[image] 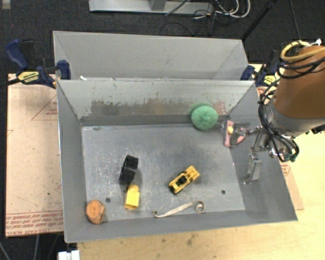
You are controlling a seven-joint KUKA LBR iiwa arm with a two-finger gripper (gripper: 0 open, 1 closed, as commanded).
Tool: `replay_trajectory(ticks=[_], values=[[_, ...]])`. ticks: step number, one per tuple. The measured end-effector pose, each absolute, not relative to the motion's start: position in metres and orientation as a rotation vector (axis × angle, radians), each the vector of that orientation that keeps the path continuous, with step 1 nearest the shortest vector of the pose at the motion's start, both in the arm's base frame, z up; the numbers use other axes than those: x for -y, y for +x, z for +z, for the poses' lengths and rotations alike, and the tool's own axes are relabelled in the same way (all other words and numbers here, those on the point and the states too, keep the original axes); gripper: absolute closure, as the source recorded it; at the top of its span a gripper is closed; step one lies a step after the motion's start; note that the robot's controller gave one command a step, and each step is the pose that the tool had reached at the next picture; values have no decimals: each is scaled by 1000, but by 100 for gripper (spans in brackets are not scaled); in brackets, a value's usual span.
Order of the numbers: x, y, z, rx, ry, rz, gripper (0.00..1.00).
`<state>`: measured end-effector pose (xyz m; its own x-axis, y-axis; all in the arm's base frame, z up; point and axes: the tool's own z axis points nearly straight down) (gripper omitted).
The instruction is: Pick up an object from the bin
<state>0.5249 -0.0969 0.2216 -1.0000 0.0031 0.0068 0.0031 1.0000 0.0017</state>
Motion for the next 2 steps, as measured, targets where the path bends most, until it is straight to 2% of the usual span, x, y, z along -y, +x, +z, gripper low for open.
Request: replay_trajectory(ticks=[1, 2], values=[[96, 527, 226, 3143, 0, -1, 0], [77, 535, 176, 3150, 36, 2, 0]])
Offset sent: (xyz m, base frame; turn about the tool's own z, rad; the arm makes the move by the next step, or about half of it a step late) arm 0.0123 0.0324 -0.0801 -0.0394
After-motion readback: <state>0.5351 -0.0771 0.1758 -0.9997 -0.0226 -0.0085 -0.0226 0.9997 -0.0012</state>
